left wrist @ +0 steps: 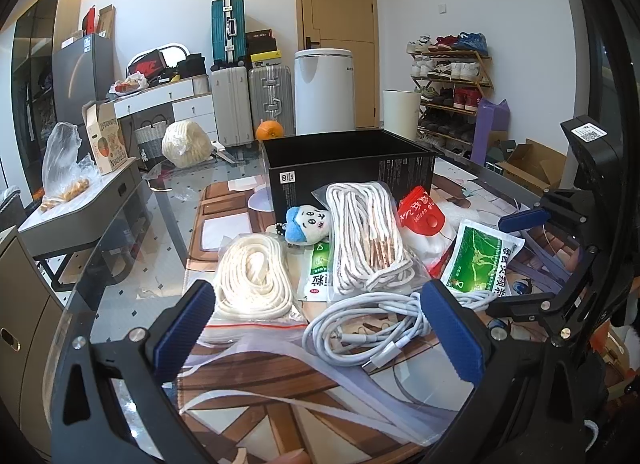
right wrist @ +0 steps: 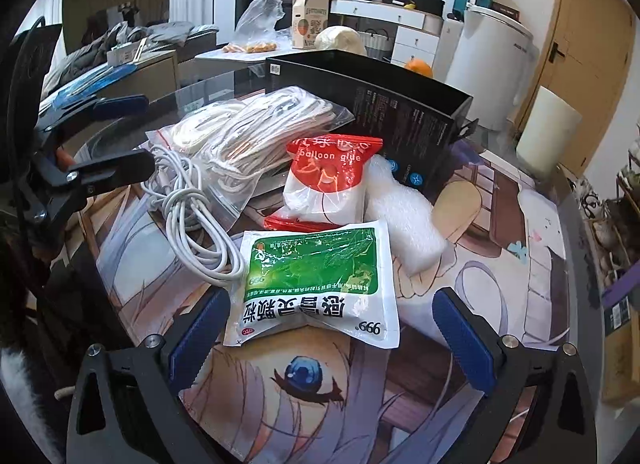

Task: Organize soft objects
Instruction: 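Move the right gripper onto the green-labelled packet and close on it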

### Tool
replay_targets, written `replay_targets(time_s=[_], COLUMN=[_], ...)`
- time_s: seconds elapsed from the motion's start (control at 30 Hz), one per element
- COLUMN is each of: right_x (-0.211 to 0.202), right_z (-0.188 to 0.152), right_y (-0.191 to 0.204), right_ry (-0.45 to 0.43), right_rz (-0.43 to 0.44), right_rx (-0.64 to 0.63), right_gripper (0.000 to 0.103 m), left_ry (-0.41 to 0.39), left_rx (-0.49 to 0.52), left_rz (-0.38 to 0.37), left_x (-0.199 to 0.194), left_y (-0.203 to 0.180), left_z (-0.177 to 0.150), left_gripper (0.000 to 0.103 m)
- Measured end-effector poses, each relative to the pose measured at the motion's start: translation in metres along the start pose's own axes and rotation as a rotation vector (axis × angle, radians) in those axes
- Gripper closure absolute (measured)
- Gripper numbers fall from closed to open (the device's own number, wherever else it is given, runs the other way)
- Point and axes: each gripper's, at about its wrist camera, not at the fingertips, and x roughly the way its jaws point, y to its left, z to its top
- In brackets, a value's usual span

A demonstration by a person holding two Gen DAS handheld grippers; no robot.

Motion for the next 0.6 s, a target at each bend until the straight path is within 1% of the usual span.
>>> replay_targets(time_s=[0.07,0.23,0.33,0.4,0.47,0.53,0.6], right_x=[-0.001,-0.005,-0.003,0.0,0.004,0.009,0.008], right_z=[0.0,-0.002,-0.002,0.0,0.001,0.001,-0.001], right_y=[0.0,0.004,0.005,0.006,0.002,-0.004,-0.006], right_ry=[0.005,0.024,0.036,0.033,0.031,0.035,0.023], right_rz=[0.006,0.067,0.079,0.069,0.08,0.117,0.123], right_rx=[-0.004,-0.046,-0.033,-0.025,-0.008,0.028,0.028], right_gripper=[0.0,0.0,0.0,0.0,0.0,0.001,0.001], left_ry=[-0.001,-0.002,0.0,0.001,0.001,0.0,-0.001], left_rx=[-0.001,-0.001,-0.002,0.001,0.0,-0.003,-0.005], left_rz=[-0.005,-0.009,-0.015,-0.016,-0.018,-0.02,-0.021], left_x=[0.0,-0.001,-0.002,-0.002,-0.003,-0.003,-0.003], left_y=[0.0,0.0,-0.001,-0.001,-0.001,-0.001,-0.001], left_z=[0.001,0.002,0.001,0.001,0.002,0.002,0.003], left_gripper=[0.0,0.0,0.0,0.0,0.0,0.0,0.0])
